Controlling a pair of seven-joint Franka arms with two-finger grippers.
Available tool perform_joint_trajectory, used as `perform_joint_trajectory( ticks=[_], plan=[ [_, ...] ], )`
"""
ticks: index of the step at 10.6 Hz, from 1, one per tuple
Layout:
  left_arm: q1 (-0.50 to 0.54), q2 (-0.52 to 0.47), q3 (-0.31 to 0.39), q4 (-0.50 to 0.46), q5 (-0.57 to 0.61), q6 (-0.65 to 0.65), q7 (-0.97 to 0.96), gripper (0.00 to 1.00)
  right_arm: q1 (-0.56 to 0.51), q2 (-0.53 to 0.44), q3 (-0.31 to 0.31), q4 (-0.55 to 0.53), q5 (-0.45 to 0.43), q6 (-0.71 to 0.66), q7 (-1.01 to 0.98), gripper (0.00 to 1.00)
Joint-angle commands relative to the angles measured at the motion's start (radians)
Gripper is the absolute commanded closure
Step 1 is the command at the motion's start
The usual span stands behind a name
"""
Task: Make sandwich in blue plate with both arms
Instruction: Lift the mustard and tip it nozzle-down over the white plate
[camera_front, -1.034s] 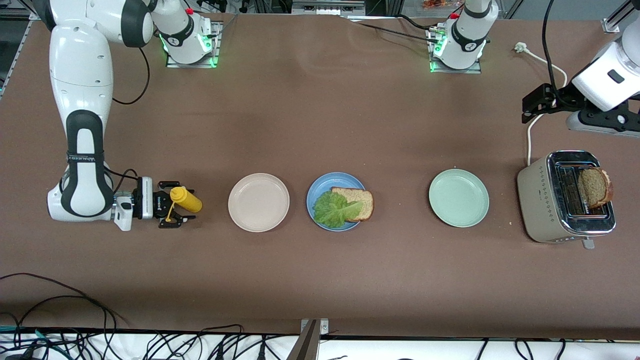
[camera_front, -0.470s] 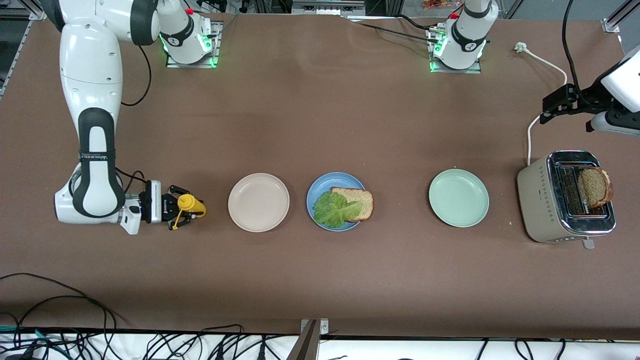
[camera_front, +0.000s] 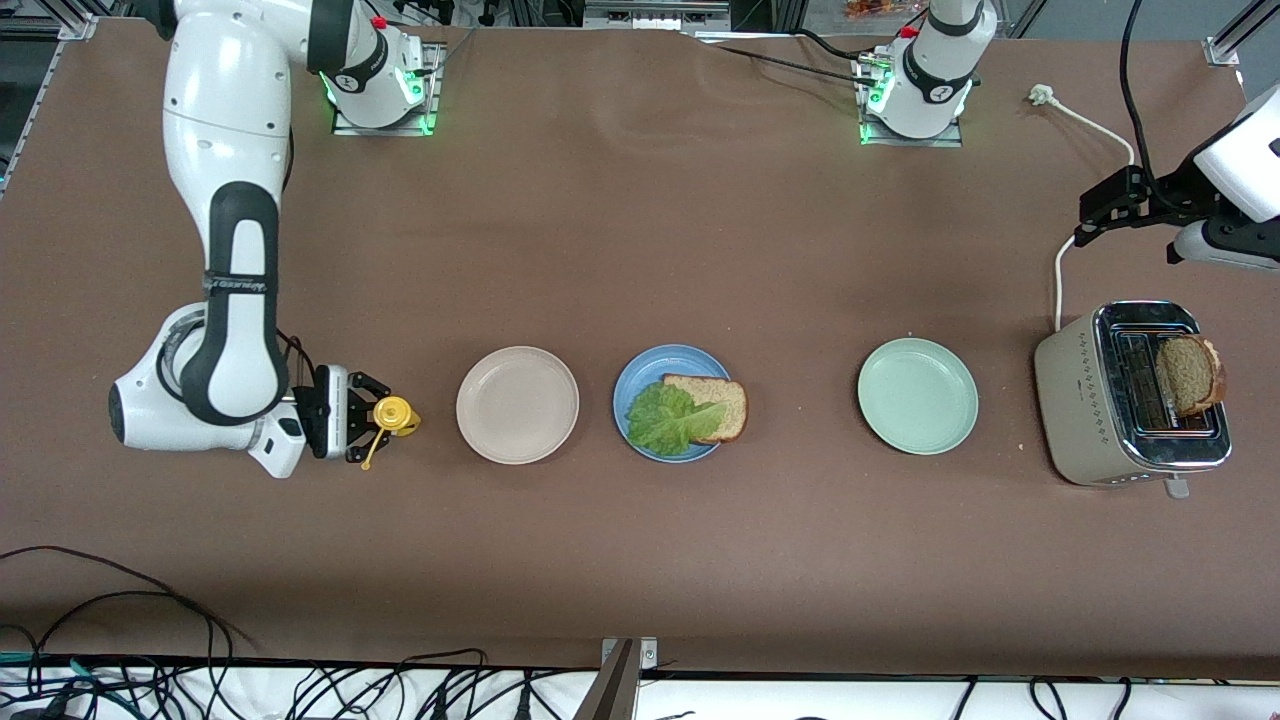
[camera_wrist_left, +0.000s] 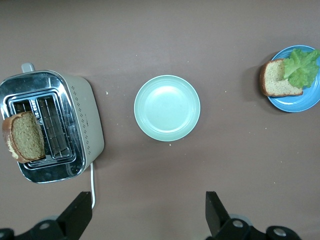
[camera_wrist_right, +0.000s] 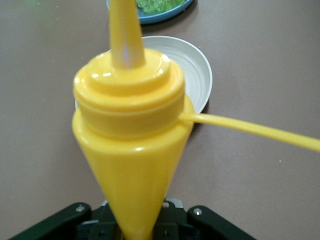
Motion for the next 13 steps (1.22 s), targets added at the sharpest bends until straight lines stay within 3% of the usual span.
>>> perform_joint_trajectory(
  ticks=[1, 4, 7, 11, 13],
  plan=[
    [-0.004, -0.001, 0.005, 0.025, -0.019, -0.018, 0.011, 0.00, 0.091, -0.085, -0.028, -0.008, -0.176, 0.051, 0.232, 1.00],
    [-0.003, 0.001, 0.005, 0.026, -0.017, -0.018, 0.013, 0.00, 0.161, -0.125, -0.029, 0.013, -0.301, 0.065, 0.407, 1.00],
    [-0.006, 0.001, -0.005, 0.026, -0.017, -0.018, 0.010, 0.00, 0.276, -0.130, -0.089, 0.050, -0.433, 0.056, 0.602, 1.00],
    [-0.004, 0.001, -0.003, 0.026, -0.016, -0.018, 0.011, 0.00, 0.425, -0.120, -0.184, 0.090, -0.523, 0.021, 0.811, 1.00],
    [-0.004, 0.001, -0.005, 0.026, -0.016, -0.018, 0.010, 0.00, 0.484, -0.111, -0.186, 0.148, -0.629, -0.005, 0.959, 1.00]
  ],
)
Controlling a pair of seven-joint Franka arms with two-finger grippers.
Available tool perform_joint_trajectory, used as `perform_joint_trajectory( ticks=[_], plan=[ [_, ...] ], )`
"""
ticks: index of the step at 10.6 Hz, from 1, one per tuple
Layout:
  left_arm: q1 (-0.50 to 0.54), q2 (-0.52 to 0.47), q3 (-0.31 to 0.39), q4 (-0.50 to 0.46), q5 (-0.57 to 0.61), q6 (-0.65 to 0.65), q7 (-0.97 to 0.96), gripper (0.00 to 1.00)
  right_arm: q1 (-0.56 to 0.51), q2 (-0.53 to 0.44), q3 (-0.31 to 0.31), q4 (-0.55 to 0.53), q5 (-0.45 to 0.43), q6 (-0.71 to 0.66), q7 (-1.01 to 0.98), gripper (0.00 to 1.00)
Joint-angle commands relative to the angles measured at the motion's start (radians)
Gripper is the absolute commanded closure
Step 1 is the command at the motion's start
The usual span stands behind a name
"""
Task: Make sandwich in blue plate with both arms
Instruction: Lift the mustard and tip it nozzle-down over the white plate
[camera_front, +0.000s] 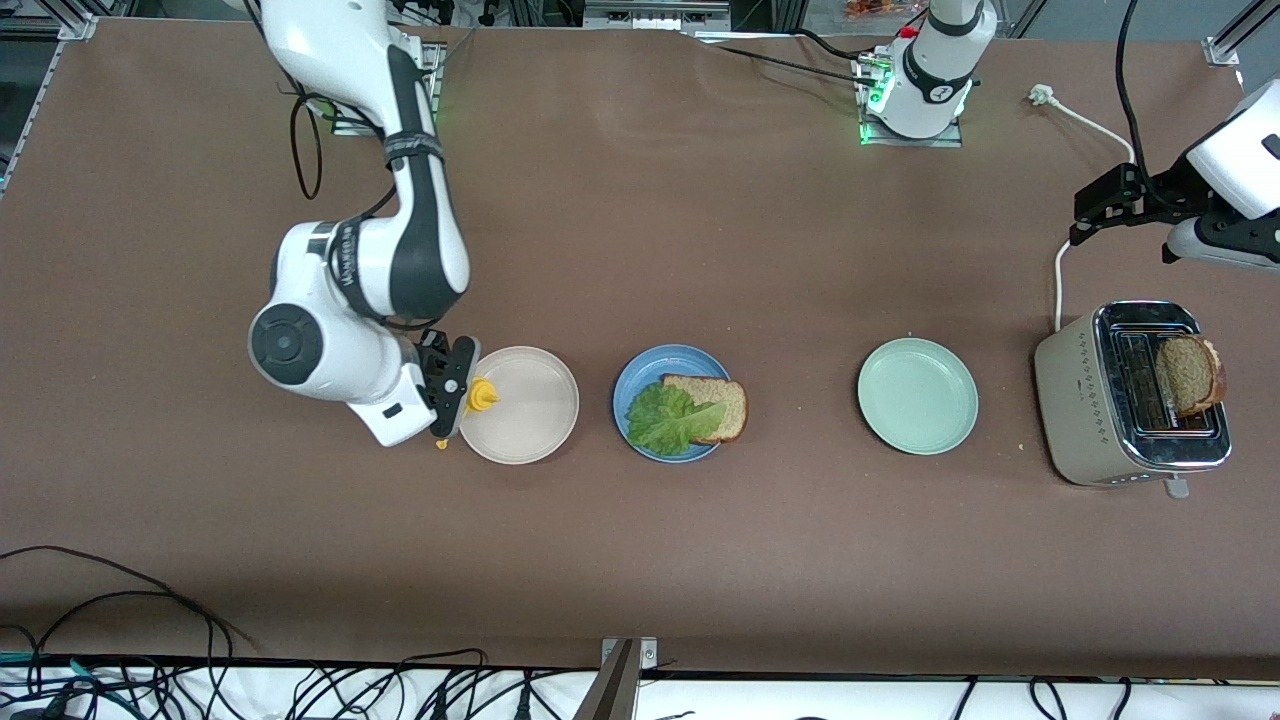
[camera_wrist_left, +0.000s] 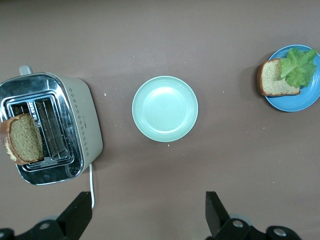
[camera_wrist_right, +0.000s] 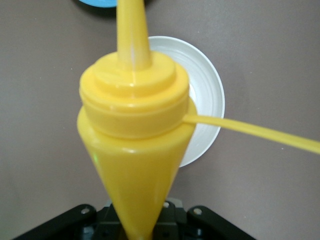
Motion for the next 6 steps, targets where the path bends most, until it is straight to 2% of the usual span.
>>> perform_joint_trajectory(
  ticks=[1, 4, 6],
  plan=[
    [-0.001, 0.002, 0.003, 0.024, -0.016, -0.018, 0.010, 0.00, 0.102, 0.019, -0.028, 0.093, -0.156, -0.065, 0.227, 1.00],
    [-0.001, 0.002, 0.001, 0.025, -0.016, -0.018, 0.010, 0.00, 0.192, 0.036, -0.029, 0.113, -0.237, -0.074, 0.385, 1.00],
    [-0.001, 0.002, 0.001, 0.025, -0.016, -0.018, 0.010, 0.00, 0.264, 0.059, -0.031, 0.113, -0.329, -0.074, 0.484, 1.00]
  ],
)
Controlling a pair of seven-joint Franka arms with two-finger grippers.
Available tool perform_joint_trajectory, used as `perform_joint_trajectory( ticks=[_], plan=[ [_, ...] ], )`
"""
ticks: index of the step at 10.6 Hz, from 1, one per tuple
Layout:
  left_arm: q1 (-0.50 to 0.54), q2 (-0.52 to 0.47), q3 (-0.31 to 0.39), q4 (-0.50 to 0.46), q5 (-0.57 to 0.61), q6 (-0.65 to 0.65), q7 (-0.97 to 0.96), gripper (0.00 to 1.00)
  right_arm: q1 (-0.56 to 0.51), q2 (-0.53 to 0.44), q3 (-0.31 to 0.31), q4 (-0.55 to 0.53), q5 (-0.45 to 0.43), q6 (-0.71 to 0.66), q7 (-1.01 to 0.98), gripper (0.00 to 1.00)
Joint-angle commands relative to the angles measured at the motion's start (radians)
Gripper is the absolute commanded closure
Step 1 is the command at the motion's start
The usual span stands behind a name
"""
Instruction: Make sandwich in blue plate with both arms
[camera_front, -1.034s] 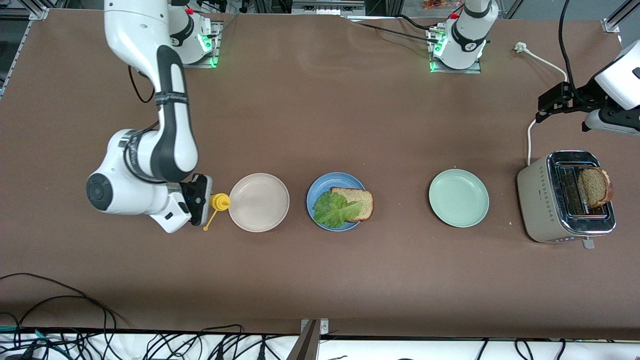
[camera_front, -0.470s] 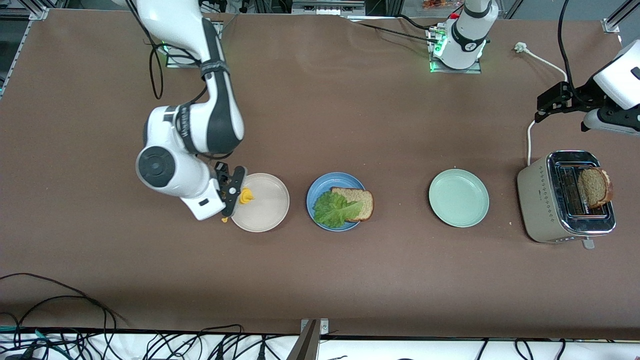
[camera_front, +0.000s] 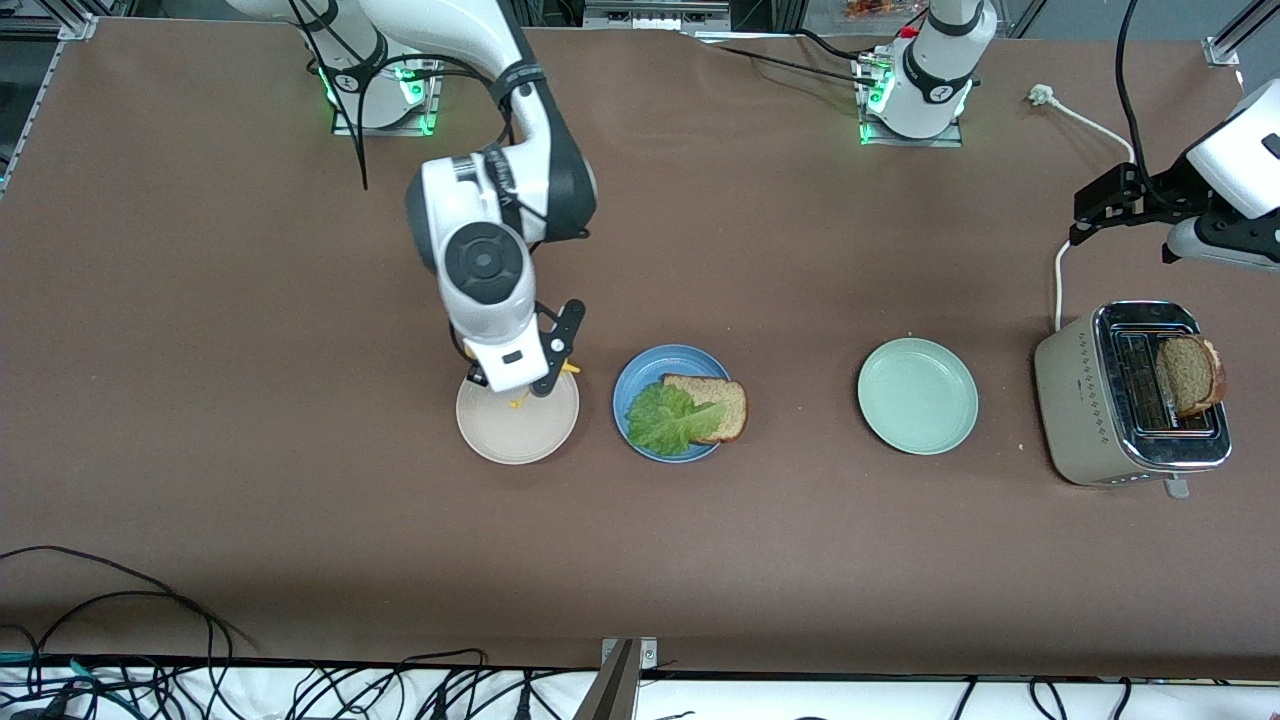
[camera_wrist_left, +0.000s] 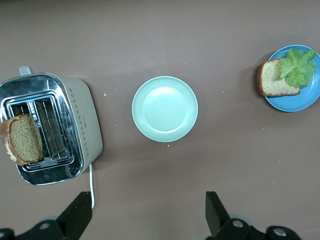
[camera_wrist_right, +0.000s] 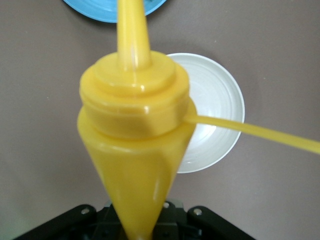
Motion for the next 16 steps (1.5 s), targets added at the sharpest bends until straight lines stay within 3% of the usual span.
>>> perform_joint_trajectory(
  ticks=[1, 8, 16],
  plan=[
    [-0.002, 0.002, 0.002, 0.024, -0.016, -0.018, 0.010, 0.00, 0.092, 0.064, -0.026, 0.051, -0.126, -0.024, 0.146, 1.00],
    [-0.001, 0.002, 0.003, 0.024, -0.014, -0.018, 0.011, 0.00, 0.127, 0.228, -0.025, 0.162, -0.301, -0.012, 0.231, 1.00],
    [-0.001, 0.002, 0.003, 0.024, -0.012, -0.018, 0.013, 0.00, 0.149, 0.320, -0.025, 0.205, -0.393, -0.010, 0.263, 1.00]
  ],
)
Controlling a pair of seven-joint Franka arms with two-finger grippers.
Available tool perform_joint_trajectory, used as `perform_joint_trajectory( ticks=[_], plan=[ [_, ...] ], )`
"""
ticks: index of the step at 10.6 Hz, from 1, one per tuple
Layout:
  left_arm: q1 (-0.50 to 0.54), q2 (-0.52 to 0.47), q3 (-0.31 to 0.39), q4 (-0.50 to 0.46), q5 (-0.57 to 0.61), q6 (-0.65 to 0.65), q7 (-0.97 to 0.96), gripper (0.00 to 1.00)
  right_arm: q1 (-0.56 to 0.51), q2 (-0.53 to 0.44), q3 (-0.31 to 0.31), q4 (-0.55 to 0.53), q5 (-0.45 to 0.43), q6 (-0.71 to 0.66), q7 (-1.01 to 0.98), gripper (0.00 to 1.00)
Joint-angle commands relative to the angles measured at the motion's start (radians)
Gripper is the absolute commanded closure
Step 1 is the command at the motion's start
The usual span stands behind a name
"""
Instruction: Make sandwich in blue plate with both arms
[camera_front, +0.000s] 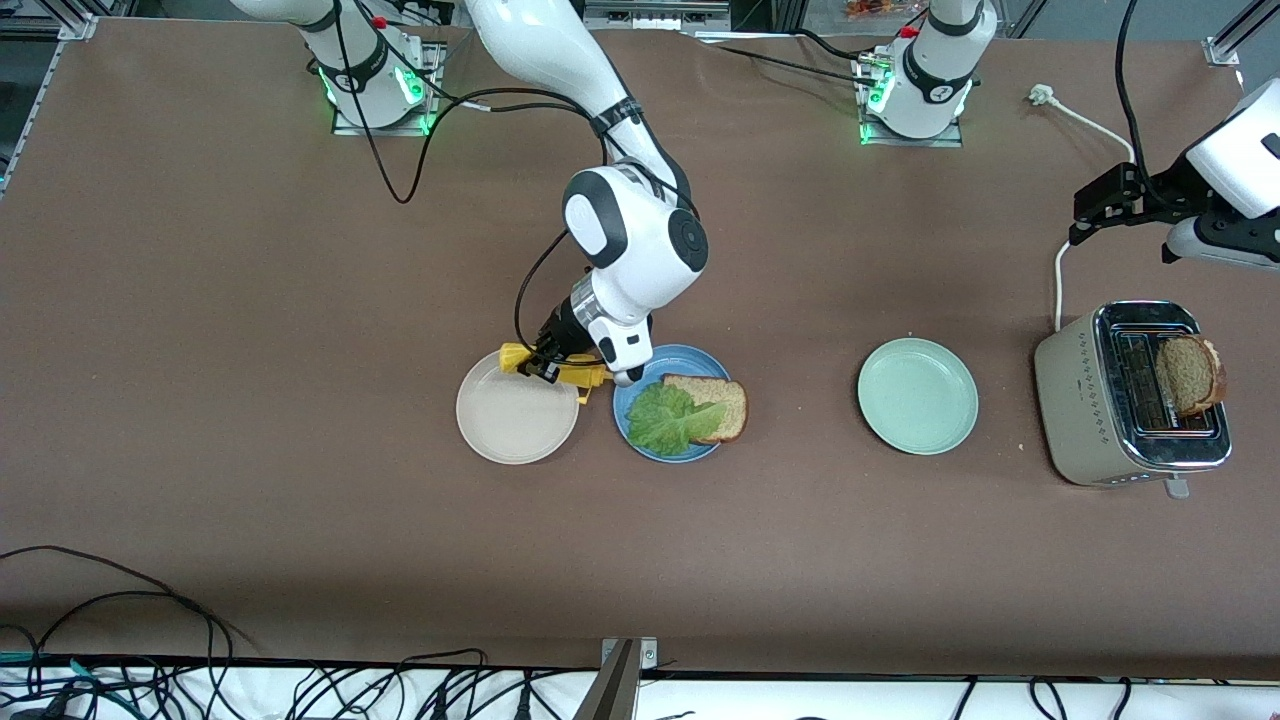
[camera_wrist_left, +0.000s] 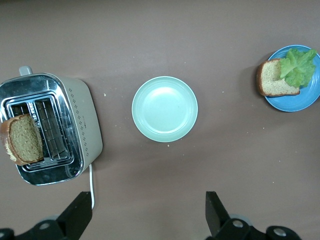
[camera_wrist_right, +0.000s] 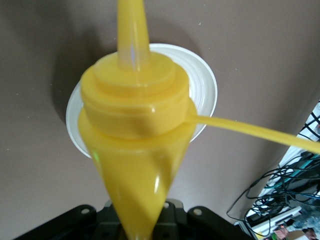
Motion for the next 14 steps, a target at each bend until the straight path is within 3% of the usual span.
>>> perform_joint_trajectory(
  ticks=[1, 10, 14],
  plan=[
    [-0.001, 0.002, 0.004, 0.024, -0.012, -0.018, 0.010, 0.00, 0.016, 0.047, -0.023, 0.037, -0.029, -0.013, 0.036, 1.00],
    [0.001, 0.002, 0.004, 0.024, -0.011, -0.018, 0.011, 0.00, 0.016, 0.045, -0.027, 0.037, -0.040, -0.009, 0.044, 1.00],
    [0.001, 0.002, 0.004, 0.024, -0.011, -0.018, 0.011, 0.00, -0.085, -0.073, 0.026, 0.011, 0.113, 0.014, -0.007, 1.00]
  ],
)
